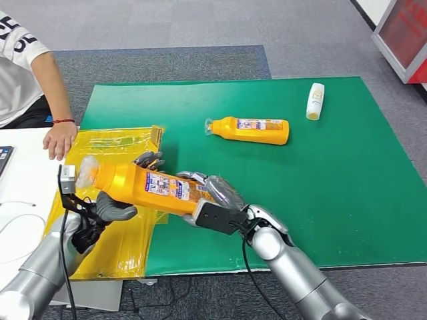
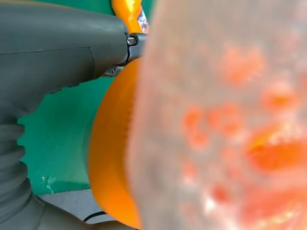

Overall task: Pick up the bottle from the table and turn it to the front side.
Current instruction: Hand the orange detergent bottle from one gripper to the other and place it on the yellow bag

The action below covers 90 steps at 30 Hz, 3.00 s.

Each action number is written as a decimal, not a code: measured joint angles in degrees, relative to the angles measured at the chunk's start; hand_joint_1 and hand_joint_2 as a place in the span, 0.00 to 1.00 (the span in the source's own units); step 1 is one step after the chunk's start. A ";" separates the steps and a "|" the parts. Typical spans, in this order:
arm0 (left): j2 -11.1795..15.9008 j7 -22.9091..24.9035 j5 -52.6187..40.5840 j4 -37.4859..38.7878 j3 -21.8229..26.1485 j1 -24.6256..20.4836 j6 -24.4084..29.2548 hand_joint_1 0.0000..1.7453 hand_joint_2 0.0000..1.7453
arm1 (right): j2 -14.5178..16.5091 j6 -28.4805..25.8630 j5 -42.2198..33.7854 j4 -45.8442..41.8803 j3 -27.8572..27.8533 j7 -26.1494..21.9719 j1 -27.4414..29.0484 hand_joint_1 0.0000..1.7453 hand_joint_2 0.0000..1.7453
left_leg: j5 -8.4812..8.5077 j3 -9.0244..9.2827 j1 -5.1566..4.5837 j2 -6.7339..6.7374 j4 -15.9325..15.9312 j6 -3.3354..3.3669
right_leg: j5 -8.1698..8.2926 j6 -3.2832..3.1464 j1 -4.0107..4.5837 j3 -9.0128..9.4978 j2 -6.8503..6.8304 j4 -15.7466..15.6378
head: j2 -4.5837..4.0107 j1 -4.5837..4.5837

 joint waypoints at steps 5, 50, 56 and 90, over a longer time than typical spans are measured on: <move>-0.30 -0.05 0.23 -0.06 -0.07 -0.05 -0.13 0.00 1.00 | 0.07 0.45 0.03 0.02 0.15 0.19 0.02 1.00 1.00 | 0.00 0.00 0.00 0.00 0.00 0.00 | 0.00 0.00 0.00 0.00 0.00 0.00 | 0.00 0.00; -1.50 -1.23 -2.10 -0.07 -1.23 -0.46 0.80 1.00 1.00 | 1.63 1.58 -1.09 4.89 3.45 2.28 -2.74 0.00 1.00 | 0.01 0.00 0.00 0.01 0.00 0.01 | 0.00 0.00 0.00 -0.02 0.01 0.00 | 0.00 0.01; -0.84 -2.23 -4.73 -0.76 -1.33 0.43 1.94 1.00 1.00 | 1.72 3.91 -5.99 4.98 1.33 1.80 -2.46 0.00 1.00 | 0.01 -0.01 0.00 0.01 0.00 0.01 | 0.00 0.00 0.00 -0.02 0.01 0.00 | 0.00 0.00; 3.94 19.91 -41.92 -0.75 -20.82 -17.28 21.10 1.00 1.00 | 1.79 7.25 -16.52 8.60 -9.73 2.52 0.23 0.00 1.00 | 0.15 0.06 0.00 0.04 0.00 -0.05 | 0.17 -0.08 0.00 -0.01 0.03 0.00 | 0.00 0.01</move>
